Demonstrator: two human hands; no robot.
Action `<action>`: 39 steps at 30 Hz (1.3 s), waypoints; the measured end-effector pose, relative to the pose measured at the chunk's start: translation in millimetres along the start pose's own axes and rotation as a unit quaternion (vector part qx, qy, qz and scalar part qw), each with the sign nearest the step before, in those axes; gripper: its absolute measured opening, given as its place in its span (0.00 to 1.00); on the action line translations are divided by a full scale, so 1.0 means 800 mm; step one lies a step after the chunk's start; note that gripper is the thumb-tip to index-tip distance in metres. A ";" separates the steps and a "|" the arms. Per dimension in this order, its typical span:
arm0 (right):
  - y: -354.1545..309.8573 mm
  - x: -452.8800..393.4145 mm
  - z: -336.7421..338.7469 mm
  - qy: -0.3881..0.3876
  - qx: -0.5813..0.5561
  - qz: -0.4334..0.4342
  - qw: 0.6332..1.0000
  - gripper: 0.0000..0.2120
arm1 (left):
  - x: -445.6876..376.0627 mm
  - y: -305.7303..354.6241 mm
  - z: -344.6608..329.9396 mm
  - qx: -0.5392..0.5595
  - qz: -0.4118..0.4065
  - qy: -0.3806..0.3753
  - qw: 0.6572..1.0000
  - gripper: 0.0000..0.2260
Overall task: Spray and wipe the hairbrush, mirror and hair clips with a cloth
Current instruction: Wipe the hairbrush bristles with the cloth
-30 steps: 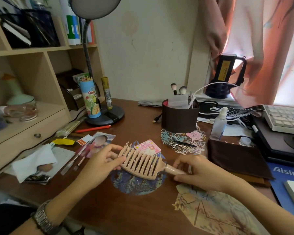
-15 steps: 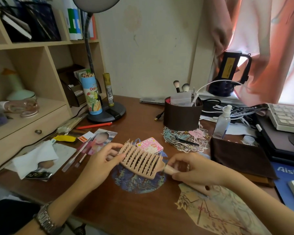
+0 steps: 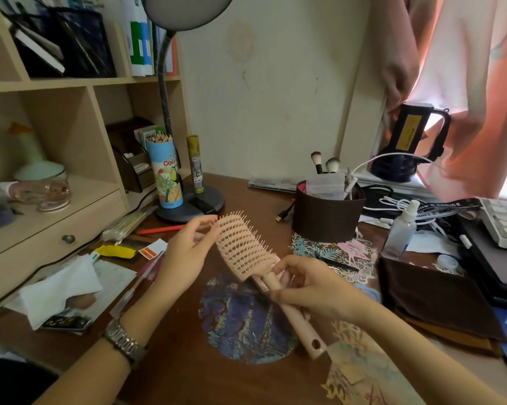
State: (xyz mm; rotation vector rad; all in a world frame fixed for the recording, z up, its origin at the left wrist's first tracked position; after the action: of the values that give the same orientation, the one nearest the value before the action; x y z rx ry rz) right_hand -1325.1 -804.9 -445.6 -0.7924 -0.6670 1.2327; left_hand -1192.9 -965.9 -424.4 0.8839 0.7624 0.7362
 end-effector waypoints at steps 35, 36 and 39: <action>0.045 -0.196 0.003 0.254 -0.067 -0.079 0.962 0.12 | -0.038 -0.046 -0.021 -0.255 -0.090 0.037 0.962 0.08; 0.047 -0.197 0.003 0.254 -0.070 -0.080 0.961 0.12 | -0.039 -0.047 -0.022 -0.258 -0.090 0.035 0.961 0.08; 0.047 -0.197 0.002 0.252 -0.084 -0.078 0.961 0.14 | -0.041 -0.050 -0.023 -0.258 -0.085 0.032 0.962 0.08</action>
State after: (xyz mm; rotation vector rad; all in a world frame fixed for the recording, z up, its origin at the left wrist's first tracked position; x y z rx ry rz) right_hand -1380.8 -953.0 -478.8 -1.1233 -0.4060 0.7892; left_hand -1215.3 -1002.8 -458.3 0.3196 0.6503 0.7639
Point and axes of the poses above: each hand's wrist, its own x-axis away from the middle knuckle, its own z-axis out of the back of the hand, y = z × x, the point moved 10 cm from there along -x, towards the middle knuckle, and after that the axes turned 1 degree about z, right-handed, at the moved point
